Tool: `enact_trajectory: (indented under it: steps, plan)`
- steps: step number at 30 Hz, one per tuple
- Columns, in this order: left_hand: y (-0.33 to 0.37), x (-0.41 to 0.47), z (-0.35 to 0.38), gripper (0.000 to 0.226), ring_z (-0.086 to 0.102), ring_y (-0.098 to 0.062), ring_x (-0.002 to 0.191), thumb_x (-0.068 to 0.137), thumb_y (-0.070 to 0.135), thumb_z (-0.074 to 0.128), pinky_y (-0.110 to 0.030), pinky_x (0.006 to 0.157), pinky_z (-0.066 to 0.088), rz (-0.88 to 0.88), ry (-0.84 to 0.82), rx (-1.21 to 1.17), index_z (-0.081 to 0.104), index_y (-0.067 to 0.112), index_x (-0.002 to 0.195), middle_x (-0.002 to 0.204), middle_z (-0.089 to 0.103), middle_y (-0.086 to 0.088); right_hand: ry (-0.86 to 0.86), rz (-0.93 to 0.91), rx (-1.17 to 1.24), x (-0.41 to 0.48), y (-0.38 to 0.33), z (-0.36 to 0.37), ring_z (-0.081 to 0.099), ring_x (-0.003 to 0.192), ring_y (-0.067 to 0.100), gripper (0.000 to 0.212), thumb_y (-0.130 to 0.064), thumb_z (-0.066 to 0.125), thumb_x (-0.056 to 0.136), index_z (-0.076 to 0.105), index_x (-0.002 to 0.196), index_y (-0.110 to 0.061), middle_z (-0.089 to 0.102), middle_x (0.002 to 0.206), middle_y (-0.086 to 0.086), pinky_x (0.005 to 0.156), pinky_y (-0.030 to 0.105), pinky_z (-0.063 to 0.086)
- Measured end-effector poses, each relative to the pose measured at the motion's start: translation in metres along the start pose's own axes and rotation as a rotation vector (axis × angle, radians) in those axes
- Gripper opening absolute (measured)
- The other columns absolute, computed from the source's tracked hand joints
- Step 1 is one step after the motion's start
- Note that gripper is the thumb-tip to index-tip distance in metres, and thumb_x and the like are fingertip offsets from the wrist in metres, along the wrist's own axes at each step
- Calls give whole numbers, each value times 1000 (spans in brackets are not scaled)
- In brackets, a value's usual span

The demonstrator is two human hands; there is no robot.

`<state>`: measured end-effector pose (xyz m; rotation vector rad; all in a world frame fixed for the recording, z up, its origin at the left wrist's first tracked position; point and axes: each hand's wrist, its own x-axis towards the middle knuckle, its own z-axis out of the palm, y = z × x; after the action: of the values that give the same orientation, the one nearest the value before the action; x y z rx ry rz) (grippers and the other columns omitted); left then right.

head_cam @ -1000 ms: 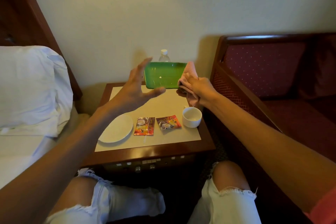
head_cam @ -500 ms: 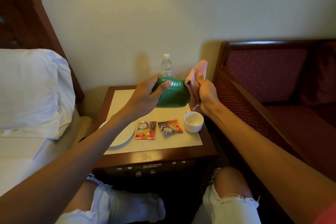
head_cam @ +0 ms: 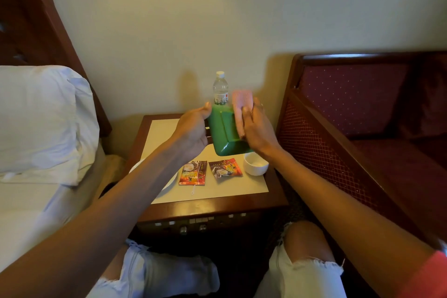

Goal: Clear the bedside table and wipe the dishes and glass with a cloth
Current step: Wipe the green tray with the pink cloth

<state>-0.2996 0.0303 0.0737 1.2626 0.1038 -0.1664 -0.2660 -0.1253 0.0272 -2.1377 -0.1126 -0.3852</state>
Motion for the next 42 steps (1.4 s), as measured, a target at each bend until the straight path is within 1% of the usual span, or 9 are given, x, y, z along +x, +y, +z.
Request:
enact_trajectory:
  steps: [3,8,12,16,21,26,31,39,42]
  plan:
    - [3,0,1,28,66,-21,94,107,26,39,-38,74,58,12,-10,-32,61,10,111,103,66,-10,17,21,66,-5,-1,0,56,114,23,46,-44,28,102,36,139,-19,53,129,8,93,51,52]
    - [5,1,10,30,63,-24,92,106,20,40,-36,74,57,-18,24,-70,66,6,114,99,67,-13,-1,-264,13,-37,-24,29,22,147,18,48,-41,32,104,29,150,-28,30,157,2,123,42,14]
    - [-3,-7,13,30,62,-25,97,107,23,37,-40,80,55,-19,-7,20,61,6,116,104,65,-14,82,5,125,-24,-16,29,42,134,30,53,-55,21,100,43,134,-21,46,143,12,111,53,35]
    - [-2,-10,18,26,63,-21,92,107,24,39,-40,82,55,44,-5,84,60,8,109,100,64,-10,85,291,203,-6,-8,23,43,133,31,70,-61,17,90,45,135,-17,47,141,15,110,56,34]
    - [15,-2,20,33,66,-15,79,107,25,41,-30,75,57,86,88,-46,67,5,105,88,69,-6,120,-26,125,-47,-40,41,10,150,13,58,-44,24,103,20,155,-19,17,162,0,118,24,2]
    - [11,-11,15,35,62,-24,99,107,25,40,-36,83,55,47,-10,138,62,3,123,106,66,-12,144,115,222,-24,-33,33,14,149,27,51,-36,30,104,30,149,-13,23,160,10,121,42,16]
    - [10,-16,16,31,64,-21,83,107,24,41,-45,89,54,158,-62,191,64,8,95,90,66,-8,129,327,289,2,-12,16,44,131,30,70,-61,17,92,44,140,-18,49,140,12,110,52,34]
    - [3,-14,30,30,68,-14,80,107,22,41,-32,70,57,138,-23,136,69,11,102,86,72,-2,185,144,262,-14,-42,21,23,147,23,72,-81,24,84,36,142,-39,29,156,5,114,56,28]
    - [2,-16,29,29,64,-23,88,107,22,41,-48,91,56,117,-12,112,65,9,98,91,67,-8,176,194,233,-8,-34,10,21,148,25,64,-62,34,94,37,146,-24,24,160,10,117,53,23]
